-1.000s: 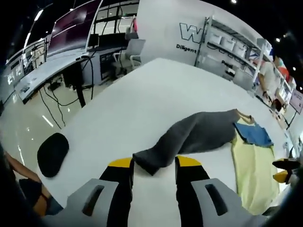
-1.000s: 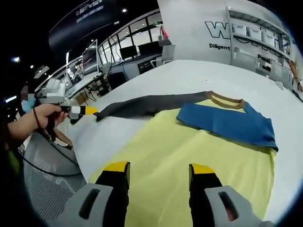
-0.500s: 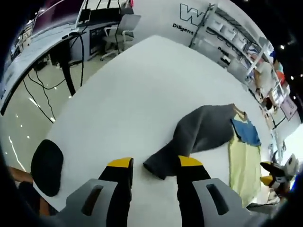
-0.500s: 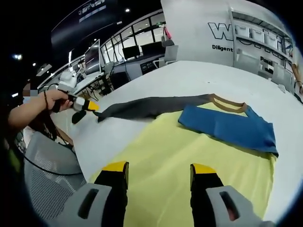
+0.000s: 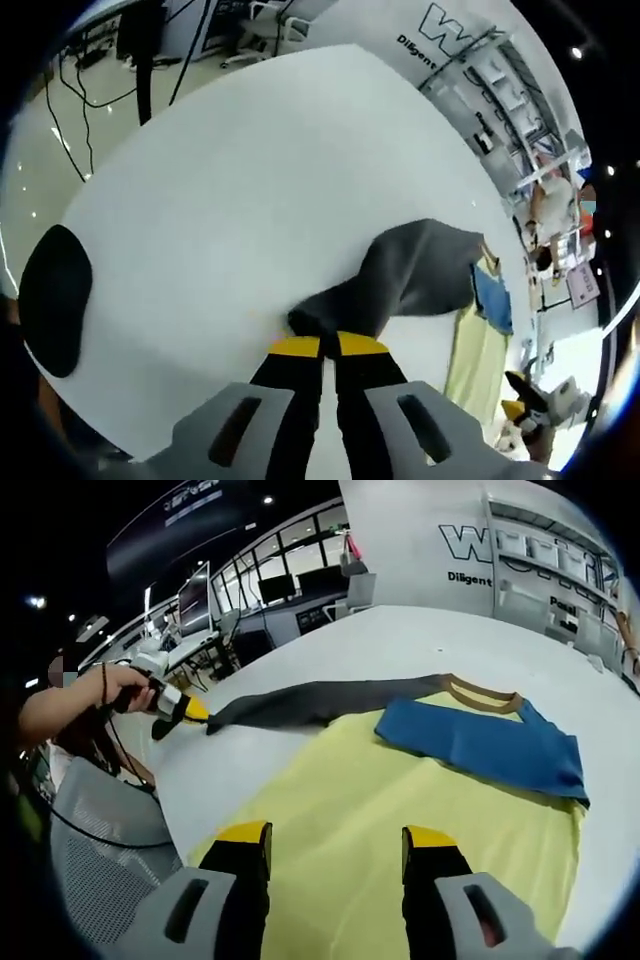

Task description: Fold the garment on the visible template until the final outline fits inside the template.

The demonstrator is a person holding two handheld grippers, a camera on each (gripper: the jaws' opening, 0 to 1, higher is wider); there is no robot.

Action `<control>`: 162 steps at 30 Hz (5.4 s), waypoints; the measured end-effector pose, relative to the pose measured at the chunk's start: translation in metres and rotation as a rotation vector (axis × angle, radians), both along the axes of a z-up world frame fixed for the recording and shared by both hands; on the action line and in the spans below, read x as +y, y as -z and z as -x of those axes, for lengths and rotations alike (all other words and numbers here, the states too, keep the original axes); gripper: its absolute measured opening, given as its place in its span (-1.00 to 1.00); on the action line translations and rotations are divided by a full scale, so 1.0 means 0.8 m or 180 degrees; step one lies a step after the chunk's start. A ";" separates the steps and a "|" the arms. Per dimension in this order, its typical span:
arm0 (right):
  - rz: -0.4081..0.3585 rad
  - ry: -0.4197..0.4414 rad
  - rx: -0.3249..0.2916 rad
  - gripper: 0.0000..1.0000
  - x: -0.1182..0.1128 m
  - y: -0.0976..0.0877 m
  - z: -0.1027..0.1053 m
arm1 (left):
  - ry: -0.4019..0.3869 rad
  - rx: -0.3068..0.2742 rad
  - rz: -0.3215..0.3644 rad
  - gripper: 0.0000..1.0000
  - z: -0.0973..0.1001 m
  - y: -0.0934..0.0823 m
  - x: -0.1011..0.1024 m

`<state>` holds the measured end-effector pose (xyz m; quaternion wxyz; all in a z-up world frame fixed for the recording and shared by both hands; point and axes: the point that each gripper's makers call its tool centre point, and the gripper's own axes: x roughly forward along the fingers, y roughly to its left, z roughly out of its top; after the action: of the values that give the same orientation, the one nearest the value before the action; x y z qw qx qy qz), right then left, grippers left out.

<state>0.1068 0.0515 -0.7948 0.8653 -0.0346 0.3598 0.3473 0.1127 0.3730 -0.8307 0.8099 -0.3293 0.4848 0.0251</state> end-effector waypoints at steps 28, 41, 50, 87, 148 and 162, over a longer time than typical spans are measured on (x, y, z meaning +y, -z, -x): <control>0.0020 0.0064 0.0032 -0.03 -0.009 0.003 0.002 | 0.0756 -0.1327 -0.1501 -1.00 -0.069 -0.093 0.025; 0.0033 0.0036 -0.0042 0.03 -0.007 -0.005 -0.003 | 0.0743 -0.1120 -0.1400 -1.00 -0.027 -0.045 0.010; 0.0029 -0.0028 -0.0011 0.03 0.000 -0.005 -0.001 | 0.0761 -0.0992 -0.1242 -1.00 -0.008 -0.017 -0.016; 0.0046 -0.0077 0.0052 0.21 0.008 0.001 0.009 | 0.0824 -0.0773 -0.1084 -0.45 0.018 0.004 -0.035; 0.0052 -0.0013 0.0072 0.20 0.004 -0.002 0.014 | 0.1575 -0.0972 -0.2027 -0.92 -0.030 0.003 0.016; -0.0027 -0.0017 0.0034 0.22 0.008 -0.005 0.017 | 0.1018 -0.1437 -0.2131 -0.92 -0.063 -0.063 0.055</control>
<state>0.0936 0.0582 -0.7904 0.8626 -0.0300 0.3628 0.3514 0.1631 0.4167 -0.7804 0.9514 0.0335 0.3057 -0.0175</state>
